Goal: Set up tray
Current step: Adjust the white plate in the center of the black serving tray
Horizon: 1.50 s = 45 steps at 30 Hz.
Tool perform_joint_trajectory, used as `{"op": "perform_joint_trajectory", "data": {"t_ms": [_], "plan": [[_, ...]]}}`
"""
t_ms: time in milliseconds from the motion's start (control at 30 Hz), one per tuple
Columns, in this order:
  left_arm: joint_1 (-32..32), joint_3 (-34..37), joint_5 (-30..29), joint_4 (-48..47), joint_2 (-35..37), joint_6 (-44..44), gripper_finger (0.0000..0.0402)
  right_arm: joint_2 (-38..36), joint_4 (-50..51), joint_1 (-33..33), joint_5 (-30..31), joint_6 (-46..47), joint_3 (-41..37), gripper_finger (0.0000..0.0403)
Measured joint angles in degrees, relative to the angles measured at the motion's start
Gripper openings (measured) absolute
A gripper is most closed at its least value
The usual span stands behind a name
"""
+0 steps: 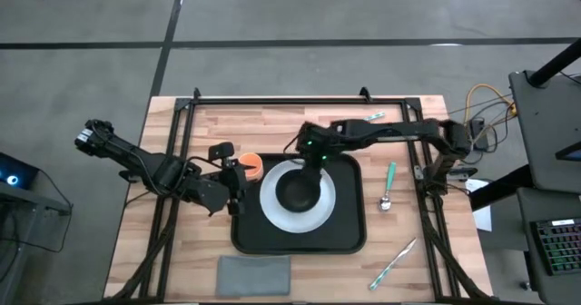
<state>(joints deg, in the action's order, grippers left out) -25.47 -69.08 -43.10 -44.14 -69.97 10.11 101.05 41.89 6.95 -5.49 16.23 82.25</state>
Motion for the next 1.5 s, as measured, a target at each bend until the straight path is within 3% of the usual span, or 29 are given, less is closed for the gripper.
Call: {"op": "perform_joint_trajectory", "data": {"t_ms": [167,500,800,1500], "plan": [[0.0,0.04,-0.01,-0.47,0.0,0.06,0.0131,-8.1,5.49,-4.62,12.63,5.53,-5.87,0.0149],[0.0,0.07,-0.03,-0.22,0.0,0.07,0.0131,-13.5,-2.24,-9.27,10.94,14.81,-27.71,0.014],[0.0,0.07,-0.05,-0.19,0.0,0.09,0.0131,-12.9,-12.6,-9.73,9.55,18.39,-37.04,0.0132],[0.0,0.07,-0.07,-0.21,0.0,0.11,0.0131,-5.32,-16.63,-9.72,7.44,15.94,-31.85,0.0128]]}}
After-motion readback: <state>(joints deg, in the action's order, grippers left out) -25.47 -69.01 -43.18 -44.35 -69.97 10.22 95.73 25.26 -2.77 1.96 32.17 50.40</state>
